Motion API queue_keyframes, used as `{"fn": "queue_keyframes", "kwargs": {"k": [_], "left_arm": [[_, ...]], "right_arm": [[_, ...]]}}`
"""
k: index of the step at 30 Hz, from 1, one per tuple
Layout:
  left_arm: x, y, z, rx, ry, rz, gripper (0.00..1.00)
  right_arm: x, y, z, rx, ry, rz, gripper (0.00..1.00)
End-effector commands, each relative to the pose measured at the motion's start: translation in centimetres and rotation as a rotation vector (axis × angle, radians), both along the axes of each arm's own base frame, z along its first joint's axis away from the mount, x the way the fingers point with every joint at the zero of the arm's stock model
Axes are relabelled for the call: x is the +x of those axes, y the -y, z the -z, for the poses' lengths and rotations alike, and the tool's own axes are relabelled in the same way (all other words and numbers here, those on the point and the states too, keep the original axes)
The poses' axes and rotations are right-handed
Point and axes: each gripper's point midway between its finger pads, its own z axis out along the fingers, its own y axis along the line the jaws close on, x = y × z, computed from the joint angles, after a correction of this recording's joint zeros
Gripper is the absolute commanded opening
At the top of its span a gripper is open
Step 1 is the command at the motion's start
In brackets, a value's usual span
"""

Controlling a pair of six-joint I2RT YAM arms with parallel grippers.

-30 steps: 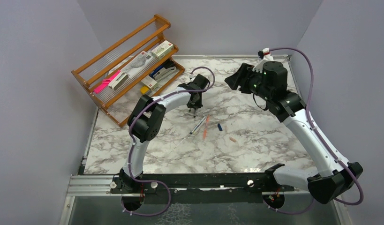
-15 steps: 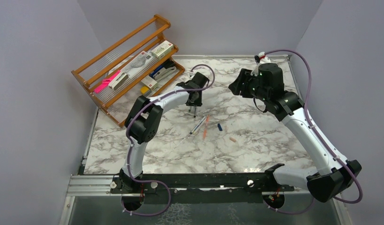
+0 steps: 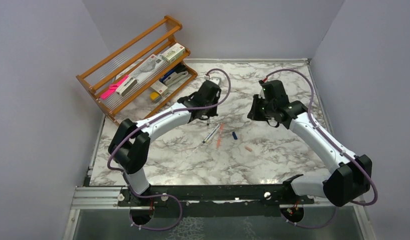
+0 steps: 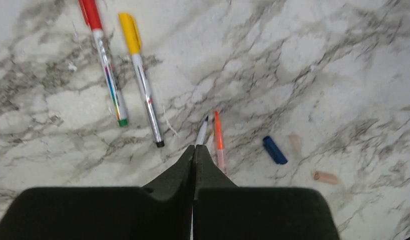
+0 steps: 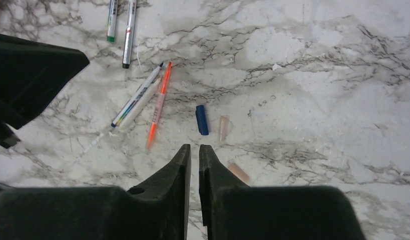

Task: Insert the pens into the pen caps

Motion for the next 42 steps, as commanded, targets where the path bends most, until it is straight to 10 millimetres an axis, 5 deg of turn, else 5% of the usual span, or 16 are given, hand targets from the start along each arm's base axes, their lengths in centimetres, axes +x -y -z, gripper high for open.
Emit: {"fn": "queue_keyframes", "kwargs": {"k": [1, 3, 5, 12, 20, 26, 42], "left_arm": [[-3.0, -0.5, 2.7, -0.040, -0.080, -0.030, 0.11], [-3.6, -0.2, 2.9, -0.078, -0.094, -0.017, 0.44], [-4.2, 0.3, 3.1, -0.092, -0.115, 0.006, 0.50], [-6.0, 1.5, 3.3, -0.075, -0.122, 0.026, 0.44], [-8.3, 2.9, 5.0, 0.056, -0.157, 0.095, 0.47], [-9.7, 3.1, 7.4, 0.115, -0.200, 0.107, 0.47], [-10.8, 2.5, 10.5, 0.183, -0.272, 0.091, 0.46]], "right_arm": [[-0.2, -2.2, 1.1, 0.051, -0.044, -0.125, 0.26], [0.0, -3.0, 1.8, 0.051, -0.048, -0.158, 0.38], [0.4, -3.1, 2.4, 0.041, -0.067, -0.138, 0.40], [1.3, -2.9, 2.7, 0.050, -0.088, -0.046, 0.40], [2.2, 3.3, 1.9, -0.058, -0.025, 0.139, 0.39], [1.6, 3.1, 1.8, 0.066, -0.045, 0.167, 0.39], [1.2, 3.2, 2.2, 0.059, -0.046, 0.143, 0.38]]}}
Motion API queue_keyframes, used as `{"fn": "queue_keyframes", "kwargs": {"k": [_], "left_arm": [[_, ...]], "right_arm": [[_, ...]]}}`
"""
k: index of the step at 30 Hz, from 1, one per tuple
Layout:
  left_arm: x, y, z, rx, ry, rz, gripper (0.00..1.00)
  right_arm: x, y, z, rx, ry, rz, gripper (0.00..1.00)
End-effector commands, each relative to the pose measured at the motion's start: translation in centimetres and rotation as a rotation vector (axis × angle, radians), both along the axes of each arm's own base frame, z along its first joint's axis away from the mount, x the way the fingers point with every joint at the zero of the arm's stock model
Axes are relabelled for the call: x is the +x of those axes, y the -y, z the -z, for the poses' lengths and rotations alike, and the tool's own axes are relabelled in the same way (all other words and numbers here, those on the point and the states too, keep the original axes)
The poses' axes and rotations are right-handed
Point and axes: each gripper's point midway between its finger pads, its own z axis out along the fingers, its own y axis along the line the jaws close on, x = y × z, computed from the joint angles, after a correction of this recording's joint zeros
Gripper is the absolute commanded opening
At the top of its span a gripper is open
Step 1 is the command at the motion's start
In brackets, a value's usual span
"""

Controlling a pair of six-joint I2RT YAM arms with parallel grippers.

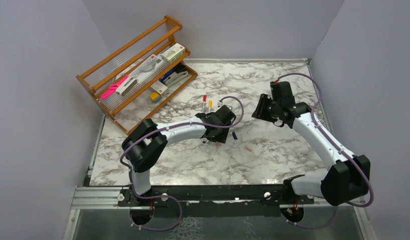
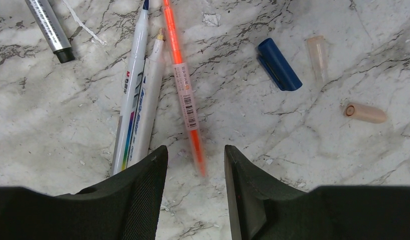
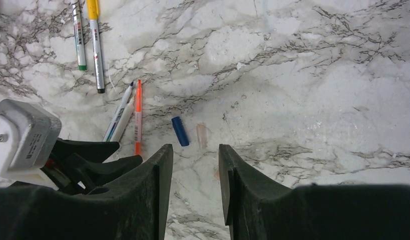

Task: Insert the pens into the pen caps

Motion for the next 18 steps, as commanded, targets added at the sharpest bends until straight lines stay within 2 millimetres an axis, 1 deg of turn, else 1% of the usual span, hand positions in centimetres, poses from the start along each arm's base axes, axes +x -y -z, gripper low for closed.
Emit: {"fn": "queue_keyframes", "kwargs": {"k": [1, 6, 10, 12, 13, 15, 17, 18], "left_arm": [[-0.2, 0.2, 0.7, 0.013, -0.017, -0.009, 0.46], [-0.5, 0.5, 1.4, 0.014, -0.044, -0.002, 0.44], [-0.5, 0.5, 2.4, 0.033, -0.059, 0.006, 0.38], [-0.7, 0.4, 2.9, 0.043, -0.067, 0.014, 0.34], [-0.7, 0.4, 3.0, 0.045, -0.069, 0.015, 0.31], [-0.7, 0.4, 3.1, 0.045, -0.073, 0.014, 0.19], [-0.8, 0.4, 3.1, 0.043, -0.074, 0.022, 0.01], [-0.8, 0.5, 3.0, 0.039, -0.071, 0.029, 0.00]], "right_arm": [[0.1, -0.5, -0.5, 0.025, 0.026, -0.016, 0.38], [0.1, -0.6, -0.2, 0.029, 0.023, -0.022, 0.38], [-0.1, -0.5, 0.2, 0.024, 0.018, -0.022, 0.38], [-0.1, -0.5, 0.4, 0.024, 0.014, -0.026, 0.38], [-0.2, -0.6, 0.5, 0.026, 0.011, -0.028, 0.38], [-0.1, -0.7, 0.6, 0.029, 0.009, -0.033, 0.38], [0.0, -0.8, 0.6, 0.035, 0.012, -0.035, 0.38], [0.1, -0.9, 0.5, 0.039, 0.015, -0.037, 0.38]]}}
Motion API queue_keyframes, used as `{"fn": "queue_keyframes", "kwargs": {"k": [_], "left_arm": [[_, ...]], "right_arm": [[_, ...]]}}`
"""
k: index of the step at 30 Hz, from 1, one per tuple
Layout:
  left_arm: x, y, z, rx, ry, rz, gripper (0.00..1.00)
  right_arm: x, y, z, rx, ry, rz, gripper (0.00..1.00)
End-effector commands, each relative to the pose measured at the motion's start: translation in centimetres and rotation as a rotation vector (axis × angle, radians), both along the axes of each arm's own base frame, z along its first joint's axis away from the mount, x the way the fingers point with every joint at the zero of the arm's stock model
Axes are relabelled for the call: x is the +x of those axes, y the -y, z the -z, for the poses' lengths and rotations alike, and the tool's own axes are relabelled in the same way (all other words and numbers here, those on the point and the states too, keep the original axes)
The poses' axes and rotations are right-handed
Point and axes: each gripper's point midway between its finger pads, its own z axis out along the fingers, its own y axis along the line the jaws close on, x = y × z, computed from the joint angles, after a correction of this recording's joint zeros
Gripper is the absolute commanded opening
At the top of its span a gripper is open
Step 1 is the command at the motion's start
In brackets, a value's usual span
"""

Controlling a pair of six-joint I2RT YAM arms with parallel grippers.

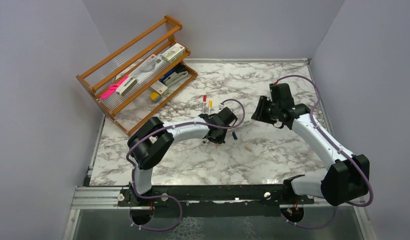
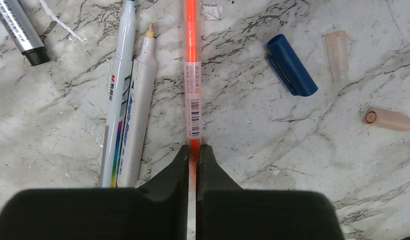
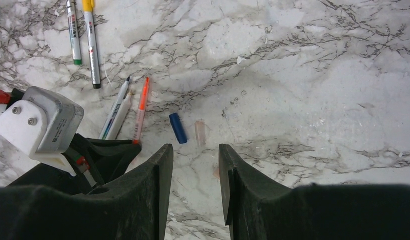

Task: Insert the pens into the pen caps

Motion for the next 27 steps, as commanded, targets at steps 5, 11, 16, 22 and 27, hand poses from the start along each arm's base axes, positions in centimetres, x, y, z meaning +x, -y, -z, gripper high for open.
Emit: {"fn": "queue_keyframes", "kwargs": {"k": [5, 11, 16, 22, 27], "left_arm": [[-0.1, 1.3, -1.1, -0.065, 0.017, 0.045, 0.00], [0.8, 3.7, -7.1, -0.293, 0.159, 0.073, 0.00], [1.4, 5.0, -11.8, -0.420, 0.259, 0.111, 0.00], [1.7, 7.1, -14.3, -0.448, 0.328, 0.208, 0.00], [1.5, 9.0, -15.8, -0.468, 0.364, 0.260, 0.00]], "right_arm": [[0.7, -2.0, -0.8, 0.089, 0.026, -0.057, 0.37], [0.1, -6.0, -3.7, 0.297, 0.051, -0.207, 0.50], [0.6, -7.1, -5.9, 0.333, 0.138, -0.292, 0.67], [0.6, -7.7, -5.7, 0.356, 0.131, -0.326, 0.67], [0.7, -7.8, -5.6, 0.361, 0.136, -0.324, 0.60]]}}
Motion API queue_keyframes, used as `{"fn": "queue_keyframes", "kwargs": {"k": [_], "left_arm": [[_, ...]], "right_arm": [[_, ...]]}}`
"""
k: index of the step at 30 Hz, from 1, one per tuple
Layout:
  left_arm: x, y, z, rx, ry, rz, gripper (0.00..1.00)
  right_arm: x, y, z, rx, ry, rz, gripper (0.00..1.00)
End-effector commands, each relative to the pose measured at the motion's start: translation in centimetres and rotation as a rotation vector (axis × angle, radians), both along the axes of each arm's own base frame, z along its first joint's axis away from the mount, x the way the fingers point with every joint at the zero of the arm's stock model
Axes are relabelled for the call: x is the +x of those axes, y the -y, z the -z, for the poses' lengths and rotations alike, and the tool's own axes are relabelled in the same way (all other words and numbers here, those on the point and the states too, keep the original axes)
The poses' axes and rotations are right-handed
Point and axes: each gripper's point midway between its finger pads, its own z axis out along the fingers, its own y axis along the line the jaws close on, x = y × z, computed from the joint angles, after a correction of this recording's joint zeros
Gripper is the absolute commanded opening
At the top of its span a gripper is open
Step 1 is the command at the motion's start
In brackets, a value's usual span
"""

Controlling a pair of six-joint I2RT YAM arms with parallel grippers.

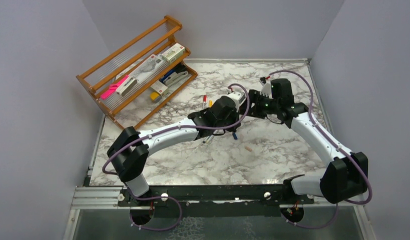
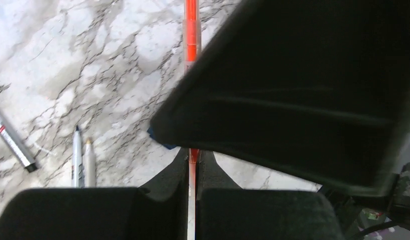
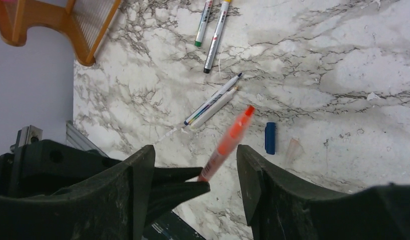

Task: Insert the pens into the pen caps

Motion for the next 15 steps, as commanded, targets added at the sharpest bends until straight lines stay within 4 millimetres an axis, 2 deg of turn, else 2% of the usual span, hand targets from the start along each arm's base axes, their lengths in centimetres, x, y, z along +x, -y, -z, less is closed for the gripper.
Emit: {"fn": "queue_keyframes", "kwargs": {"k": [1, 5, 9, 11, 13, 15], "left_arm": [[0.0, 2.8, -2.8, -0.054, 0.075, 0.074, 0.00], [0.3, 3.3, -3.4, -0.064, 0.082, 0.064, 0.00], [0.3, 3.1, -3.1, -0.054, 0.076, 0.052, 0.00], [0.3, 2.8, -2.8, -0.048, 0.075, 0.041, 0.00], [0.5, 2.5, -2.7, -0.047, 0.079, 0.020, 0.00], [0.6, 2.3, -2.9, -0.062, 0.085, 0.000, 0.15]], "right_arm": [[0.7, -0.7, -1.4, 0.032, 0.055, -0.028, 0.57], [1.1, -0.2, -1.7, 0.015, 0.064, 0.007, 0.40], [1.2, 0.2, -2.0, 0.000, 0.071, 0.031, 0.17], [1.2, 0.3, -2.1, 0.000, 0.074, 0.036, 0.02], [1.2, 0.2, -2.4, 0.007, 0.078, 0.039, 0.01], [1.1, 0.0, -2.9, 0.029, 0.088, 0.035, 0.01]]}}
